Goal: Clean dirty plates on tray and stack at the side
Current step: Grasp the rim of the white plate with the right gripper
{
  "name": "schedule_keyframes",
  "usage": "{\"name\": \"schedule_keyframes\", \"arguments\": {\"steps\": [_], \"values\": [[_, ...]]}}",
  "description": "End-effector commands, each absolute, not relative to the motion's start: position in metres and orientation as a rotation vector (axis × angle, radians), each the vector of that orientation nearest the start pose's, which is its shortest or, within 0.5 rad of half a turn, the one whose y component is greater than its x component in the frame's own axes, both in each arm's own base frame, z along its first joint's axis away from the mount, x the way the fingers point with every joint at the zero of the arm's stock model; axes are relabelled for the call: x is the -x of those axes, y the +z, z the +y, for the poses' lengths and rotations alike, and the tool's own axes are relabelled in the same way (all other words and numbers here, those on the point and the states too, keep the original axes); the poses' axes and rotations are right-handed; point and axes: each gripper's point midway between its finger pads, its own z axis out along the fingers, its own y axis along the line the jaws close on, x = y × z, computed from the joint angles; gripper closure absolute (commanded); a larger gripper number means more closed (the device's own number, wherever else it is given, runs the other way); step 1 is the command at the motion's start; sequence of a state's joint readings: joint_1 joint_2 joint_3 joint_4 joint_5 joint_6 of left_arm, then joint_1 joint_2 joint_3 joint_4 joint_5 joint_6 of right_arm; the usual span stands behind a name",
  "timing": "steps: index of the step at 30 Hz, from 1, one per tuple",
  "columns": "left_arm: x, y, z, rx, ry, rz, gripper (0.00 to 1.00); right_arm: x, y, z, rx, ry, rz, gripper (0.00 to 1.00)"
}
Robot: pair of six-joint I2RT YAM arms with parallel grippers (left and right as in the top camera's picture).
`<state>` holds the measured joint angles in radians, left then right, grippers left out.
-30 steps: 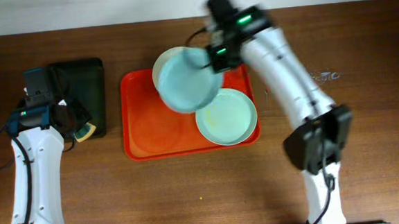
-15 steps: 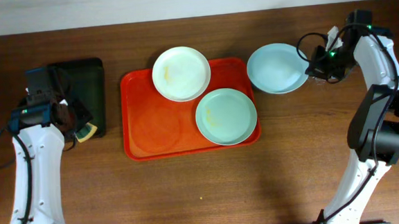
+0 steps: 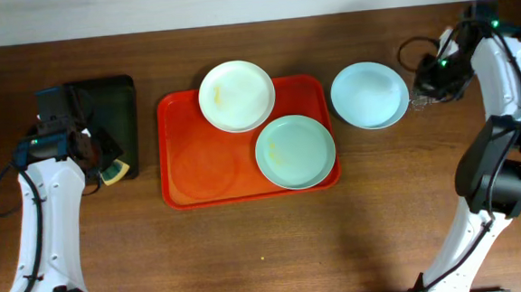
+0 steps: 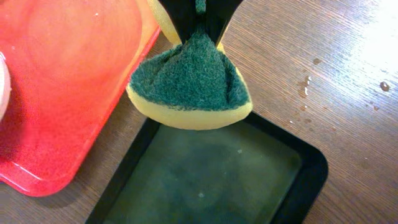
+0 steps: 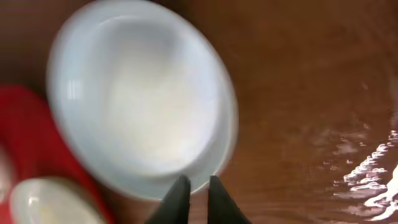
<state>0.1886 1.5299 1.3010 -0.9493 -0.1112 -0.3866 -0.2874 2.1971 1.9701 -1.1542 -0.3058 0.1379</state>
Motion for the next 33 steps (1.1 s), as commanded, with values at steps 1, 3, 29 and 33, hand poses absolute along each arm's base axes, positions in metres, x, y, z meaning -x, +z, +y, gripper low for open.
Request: {"name": "schedule_keyframes", "arguments": {"steps": [1,3,29,33], "values": [[-0.349,0.156,0.084,0.817,0.069,2.606,1.00,-0.484,0.151,-0.006,-0.328,0.666,2.743,0.71],[-0.349,0.156,0.083,0.814,0.056,2.607,1.00,-0.492,0.149,0.057,-0.103,0.659,2.740,0.57],[-0.351,0.154,0.080,0.809,0.042,2.612,1.00,-0.476,0.014,0.279,0.525,0.634,2.788,0.96],[-0.351,0.154,0.080,0.809,0.037,2.614,1.00,-0.449,0.012,0.298,0.612,0.572,2.837,0.48]]}}
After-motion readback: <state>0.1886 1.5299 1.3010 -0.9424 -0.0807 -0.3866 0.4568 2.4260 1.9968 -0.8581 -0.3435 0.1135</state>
